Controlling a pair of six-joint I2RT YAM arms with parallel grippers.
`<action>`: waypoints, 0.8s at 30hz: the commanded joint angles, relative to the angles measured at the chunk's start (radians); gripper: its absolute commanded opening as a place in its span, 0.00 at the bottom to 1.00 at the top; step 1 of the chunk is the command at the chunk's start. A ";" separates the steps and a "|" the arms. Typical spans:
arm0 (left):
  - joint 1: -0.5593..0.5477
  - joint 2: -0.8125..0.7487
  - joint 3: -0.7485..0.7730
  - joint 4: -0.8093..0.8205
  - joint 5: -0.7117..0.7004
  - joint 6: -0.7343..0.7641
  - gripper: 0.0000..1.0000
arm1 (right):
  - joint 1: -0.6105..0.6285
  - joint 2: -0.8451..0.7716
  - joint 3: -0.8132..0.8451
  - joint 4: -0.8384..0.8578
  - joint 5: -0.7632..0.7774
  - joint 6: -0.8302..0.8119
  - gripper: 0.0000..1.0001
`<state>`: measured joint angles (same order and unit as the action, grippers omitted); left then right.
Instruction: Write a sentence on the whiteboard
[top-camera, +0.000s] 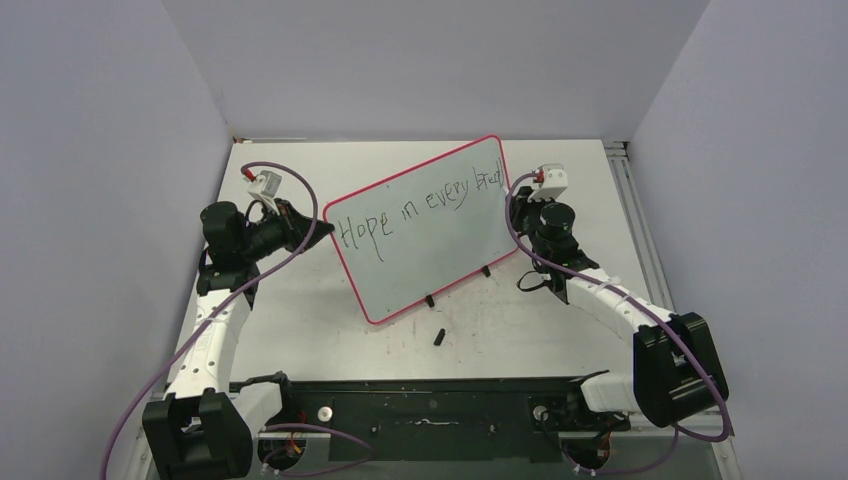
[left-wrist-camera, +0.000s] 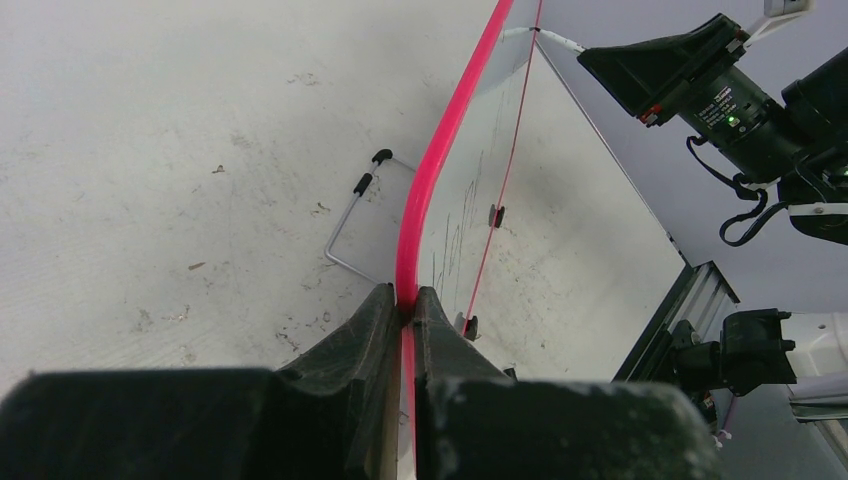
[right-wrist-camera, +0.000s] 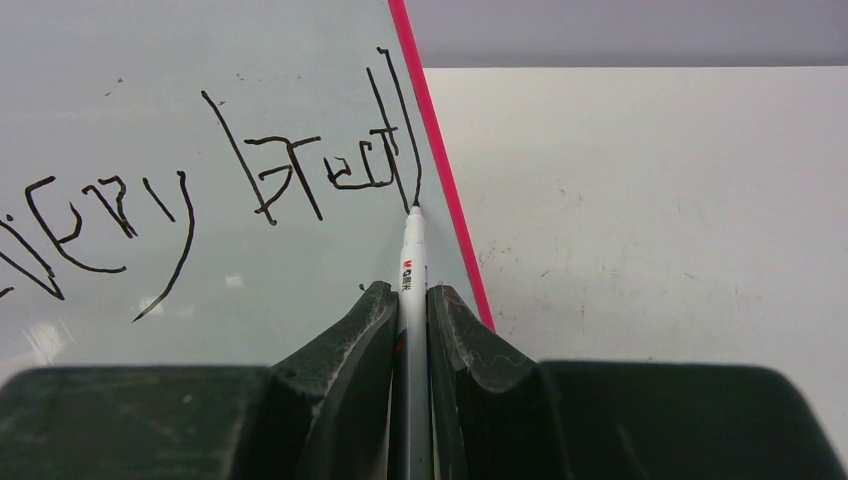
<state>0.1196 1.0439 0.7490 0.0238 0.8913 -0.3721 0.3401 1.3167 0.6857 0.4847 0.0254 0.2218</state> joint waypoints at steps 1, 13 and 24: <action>0.000 -0.003 0.029 -0.005 -0.003 0.015 0.00 | 0.000 -0.020 0.019 0.034 -0.003 0.008 0.05; -0.001 -0.001 0.029 -0.005 -0.005 0.016 0.00 | -0.003 0.015 0.092 0.071 0.024 -0.022 0.05; -0.001 -0.002 0.030 -0.008 -0.005 0.018 0.00 | -0.004 0.052 0.109 0.077 0.028 -0.031 0.05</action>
<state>0.1196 1.0439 0.7490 0.0238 0.8917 -0.3717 0.3401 1.3529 0.7528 0.5011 0.0448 0.1989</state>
